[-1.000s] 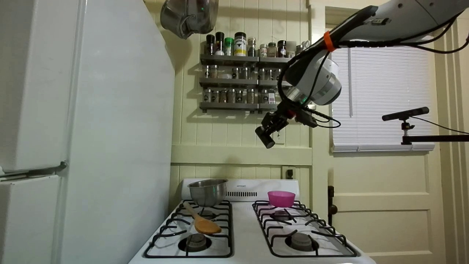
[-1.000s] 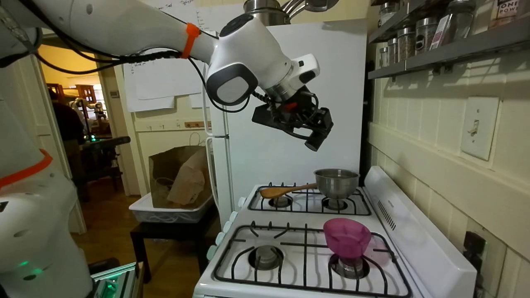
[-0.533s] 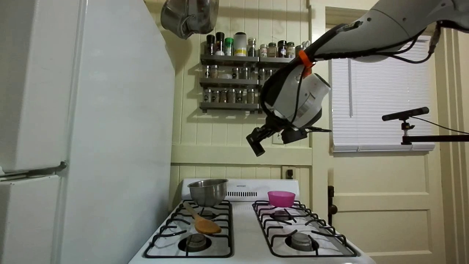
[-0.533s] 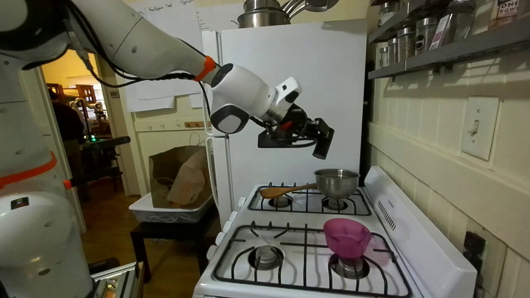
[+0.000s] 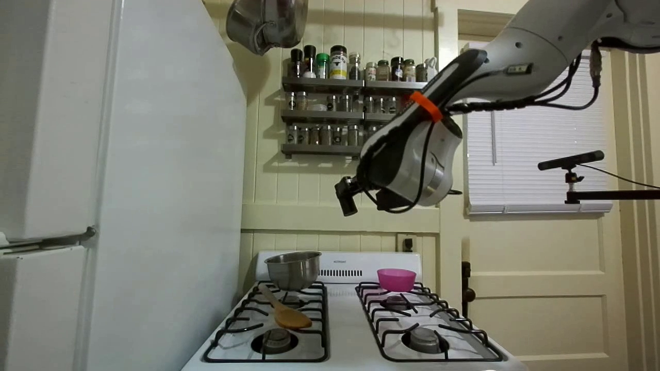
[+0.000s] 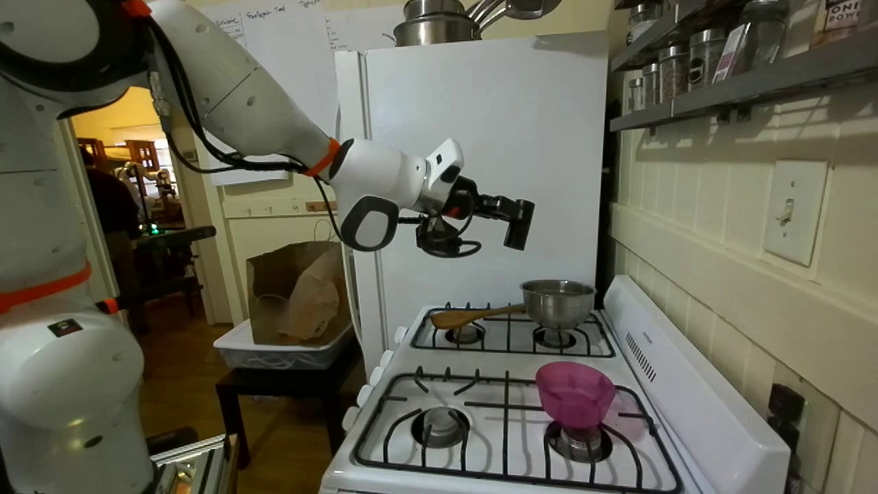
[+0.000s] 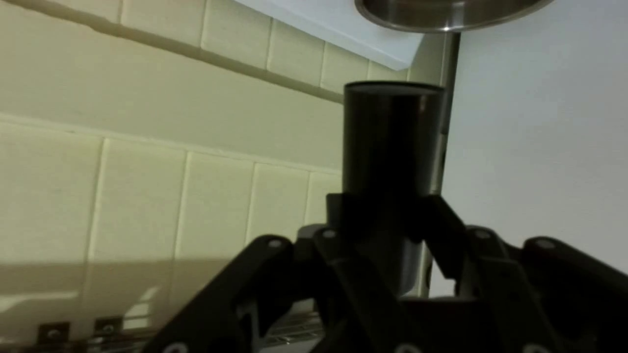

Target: Move the black bottle from the first shelf to the stove

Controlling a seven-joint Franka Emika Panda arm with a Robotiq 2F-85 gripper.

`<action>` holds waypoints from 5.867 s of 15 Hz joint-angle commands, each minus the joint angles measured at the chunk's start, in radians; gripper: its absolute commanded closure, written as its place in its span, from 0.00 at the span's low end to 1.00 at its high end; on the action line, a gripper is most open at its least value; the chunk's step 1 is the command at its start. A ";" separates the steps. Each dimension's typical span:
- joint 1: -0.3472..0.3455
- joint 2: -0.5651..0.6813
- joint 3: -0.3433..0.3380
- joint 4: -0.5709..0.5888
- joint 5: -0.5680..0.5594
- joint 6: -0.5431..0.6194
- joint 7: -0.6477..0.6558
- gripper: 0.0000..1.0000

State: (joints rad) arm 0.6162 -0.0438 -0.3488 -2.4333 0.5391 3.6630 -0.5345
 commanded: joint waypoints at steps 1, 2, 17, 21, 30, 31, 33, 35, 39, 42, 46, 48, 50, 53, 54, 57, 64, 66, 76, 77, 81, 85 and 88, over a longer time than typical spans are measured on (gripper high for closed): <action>-0.026 0.071 -0.064 -0.111 -0.179 0.132 0.266 0.81; -0.033 0.080 -0.073 -0.134 -0.199 0.124 0.336 0.81; -0.262 0.273 0.185 -0.119 -0.213 0.315 0.398 0.81; -0.349 0.423 0.277 -0.089 -0.191 0.523 0.356 0.81; -0.319 0.554 0.200 0.047 -0.338 0.578 0.495 0.81; -0.329 0.560 0.207 0.043 -0.354 0.578 0.525 0.81; -0.335 0.575 0.209 0.038 -0.369 0.578 0.565 0.81; -0.339 0.593 0.210 0.026 -0.366 0.578 0.587 0.81; -0.338 0.628 0.205 0.023 -0.368 0.578 0.614 0.81; -0.331 0.650 0.196 0.028 -0.369 0.578 0.603 0.81; -0.309 0.669 0.166 0.052 -0.364 0.578 0.592 0.81; -0.291 0.676 0.139 0.073 -0.381 0.578 0.583 0.81; -0.279 0.685 0.120 0.093 -0.408 0.578 0.584 0.81; -0.276 0.702 0.113 0.112 -0.433 0.578 0.607 0.81; -0.277 0.709 0.112 0.114 -0.436 0.578 0.609 0.81; -0.282 0.725 0.118 0.114 -0.445 0.578 0.627 0.81; -0.283 0.724 0.120 0.115 -0.462 0.572 0.665 0.81; -0.287 0.717 0.124 0.104 -0.473 0.572 0.684 0.81; -0.279 0.702 0.115 0.084 -0.474 0.572 0.685 0.30; -0.279 0.701 0.115 0.083 -0.476 0.572 0.685 0.33; -0.286 0.658 0.144 0.005 -0.456 0.572 0.699 0.06; -0.407 0.516 0.316 -0.139 -0.416 0.519 0.663 0.00; -0.439 0.401 0.382 -0.229 -0.373 0.444 0.662 0.00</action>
State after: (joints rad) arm 0.2091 0.5038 -0.0288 -2.5430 0.1156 4.1996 0.1342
